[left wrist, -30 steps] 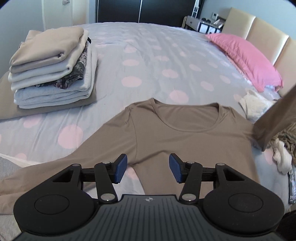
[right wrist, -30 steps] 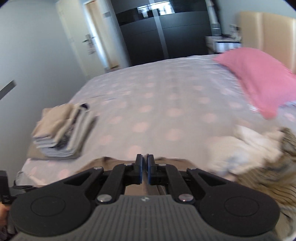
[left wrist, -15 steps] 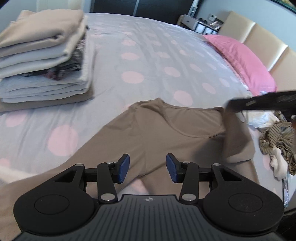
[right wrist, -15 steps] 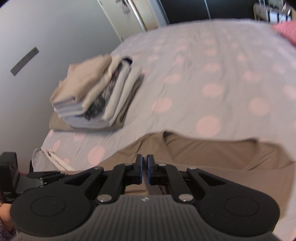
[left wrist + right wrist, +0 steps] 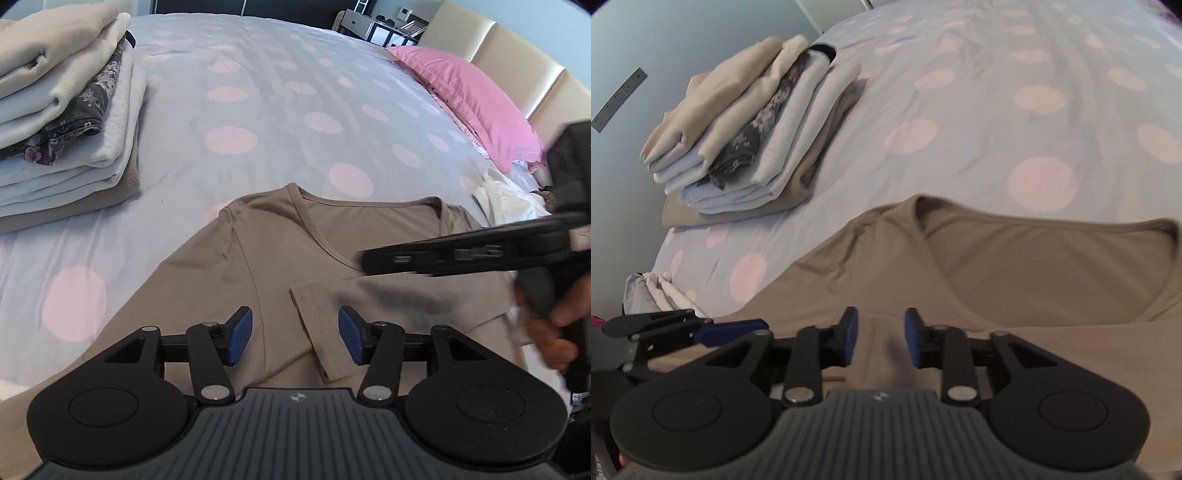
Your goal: Fold clothes
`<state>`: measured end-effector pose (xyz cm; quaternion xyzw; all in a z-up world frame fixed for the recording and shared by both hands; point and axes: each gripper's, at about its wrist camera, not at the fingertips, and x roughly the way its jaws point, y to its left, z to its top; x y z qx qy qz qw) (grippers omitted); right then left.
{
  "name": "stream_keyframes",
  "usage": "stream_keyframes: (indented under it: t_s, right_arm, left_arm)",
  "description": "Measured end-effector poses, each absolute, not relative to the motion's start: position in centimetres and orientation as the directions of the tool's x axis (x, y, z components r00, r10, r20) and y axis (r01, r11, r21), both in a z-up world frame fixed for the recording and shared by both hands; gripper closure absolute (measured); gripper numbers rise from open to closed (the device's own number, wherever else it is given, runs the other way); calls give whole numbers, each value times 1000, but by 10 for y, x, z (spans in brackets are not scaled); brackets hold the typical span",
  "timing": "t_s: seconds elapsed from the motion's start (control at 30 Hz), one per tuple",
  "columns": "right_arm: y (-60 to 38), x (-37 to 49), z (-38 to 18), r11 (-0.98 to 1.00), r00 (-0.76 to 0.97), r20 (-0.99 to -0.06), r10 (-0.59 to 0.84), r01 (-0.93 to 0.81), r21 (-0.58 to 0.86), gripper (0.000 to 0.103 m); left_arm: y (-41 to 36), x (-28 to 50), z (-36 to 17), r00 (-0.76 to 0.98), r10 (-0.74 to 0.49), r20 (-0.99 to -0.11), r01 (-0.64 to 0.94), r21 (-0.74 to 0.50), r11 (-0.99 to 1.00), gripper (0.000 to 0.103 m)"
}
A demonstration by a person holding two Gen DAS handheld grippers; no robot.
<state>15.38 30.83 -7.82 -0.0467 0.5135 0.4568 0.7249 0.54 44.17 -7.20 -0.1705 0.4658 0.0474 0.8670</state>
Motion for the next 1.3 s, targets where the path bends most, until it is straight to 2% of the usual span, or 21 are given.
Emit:
stream_keyframes:
  t_s: [0.17, 0.33, 0.4, 0.47, 0.53, 0.7, 0.93, 1.1, 1.2, 1.3]
  right_arm:
    - [253, 181, -58, 634, 160, -814, 559, -715, 294, 70]
    - [174, 214, -42, 718, 295, -837, 462, -678, 158, 61]
    - [141, 223, -41, 748, 343, -845, 409, -656, 95, 59]
    - [111, 229, -48, 774, 350, -865, 360, -630, 67, 59]
    - [89, 229, -59, 788, 342, -883, 322, -613, 50, 59]
    - [59, 217, -87, 790, 299, -908, 292, -611, 53, 58]
    - [69, 202, -106, 761, 286, -913, 291, -648, 39, 55]
    - [78, 204, -106, 755, 311, -899, 308, -655, 32, 56]
    - [84, 204, -106, 742, 324, -892, 316, -670, 19, 62]
    - [90, 207, -109, 733, 343, -890, 302, -680, -14, 63]
  left_arm:
    - [437, 32, -91, 517, -59, -854, -246, -214, 945, 53]
    - [427, 48, -115, 479, -42, -877, -228, -171, 959, 56]
    - [424, 50, -118, 487, -53, -872, -198, -169, 965, 74]
    - [421, 51, -120, 485, -66, -872, -178, -172, 969, 97]
    - [419, 50, -118, 490, -54, -870, -183, -163, 969, 102]
    - [418, 48, -98, 539, -48, -841, -190, -177, 966, 103]
    - [442, 48, -59, 608, -8, -794, -276, -221, 935, 103]
    - [462, 44, -64, 589, 23, -808, -339, -221, 915, 103]
    - [466, 43, -71, 564, 32, -825, -346, -201, 916, 103]
    - [467, 42, -74, 552, 36, -833, -352, -194, 915, 103]
